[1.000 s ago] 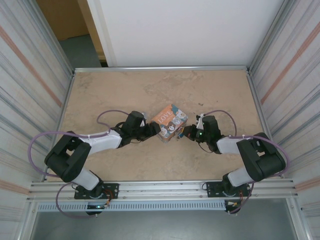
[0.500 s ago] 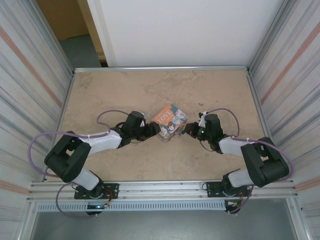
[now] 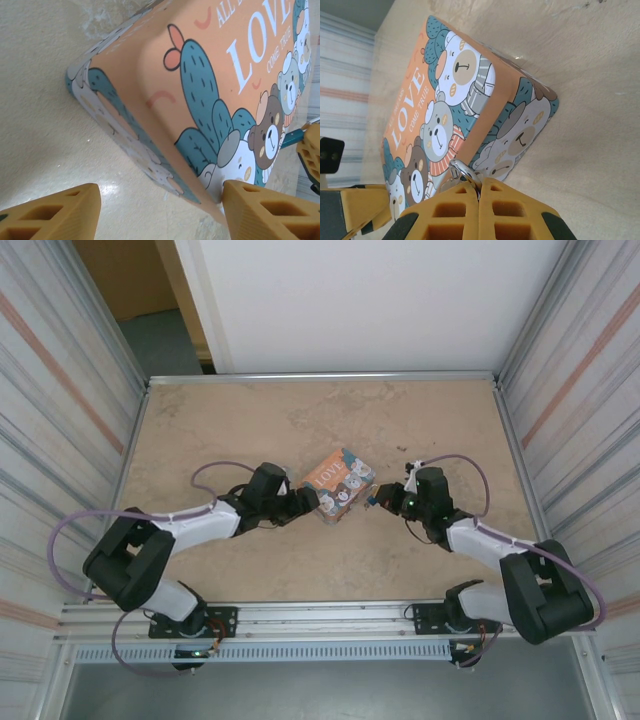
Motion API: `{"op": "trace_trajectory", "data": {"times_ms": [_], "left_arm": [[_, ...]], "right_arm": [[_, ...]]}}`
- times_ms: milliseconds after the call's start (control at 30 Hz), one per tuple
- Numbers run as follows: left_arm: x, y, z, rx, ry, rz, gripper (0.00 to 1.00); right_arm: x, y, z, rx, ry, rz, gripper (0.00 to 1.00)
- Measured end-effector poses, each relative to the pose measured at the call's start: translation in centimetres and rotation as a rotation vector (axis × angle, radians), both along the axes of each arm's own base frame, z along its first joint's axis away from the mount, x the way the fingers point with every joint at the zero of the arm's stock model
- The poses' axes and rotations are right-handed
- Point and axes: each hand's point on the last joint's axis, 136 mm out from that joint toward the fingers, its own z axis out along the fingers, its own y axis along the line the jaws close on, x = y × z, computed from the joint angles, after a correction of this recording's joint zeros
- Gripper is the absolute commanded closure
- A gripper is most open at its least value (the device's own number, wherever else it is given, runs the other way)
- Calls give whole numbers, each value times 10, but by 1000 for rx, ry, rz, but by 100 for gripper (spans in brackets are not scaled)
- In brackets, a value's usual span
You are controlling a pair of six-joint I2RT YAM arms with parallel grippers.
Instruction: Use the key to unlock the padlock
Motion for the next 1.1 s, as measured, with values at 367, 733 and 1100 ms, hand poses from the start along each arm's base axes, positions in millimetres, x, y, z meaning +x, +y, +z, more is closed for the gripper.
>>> {"op": "trace_trajectory", "data": {"times_ms": [367, 733, 1100], "left_arm": [[4, 22, 52, -21, -109, 28, 28], [-7, 70, 89, -7, -248, 101, 23], [-31, 121, 113, 26, -366, 170, 18]], "right_arm": [[-18, -13, 23, -72, -46, 14, 100], [-32, -11, 53, -99, -72, 84, 100], [-64, 17, 69, -150, -26, 259, 100]]}}
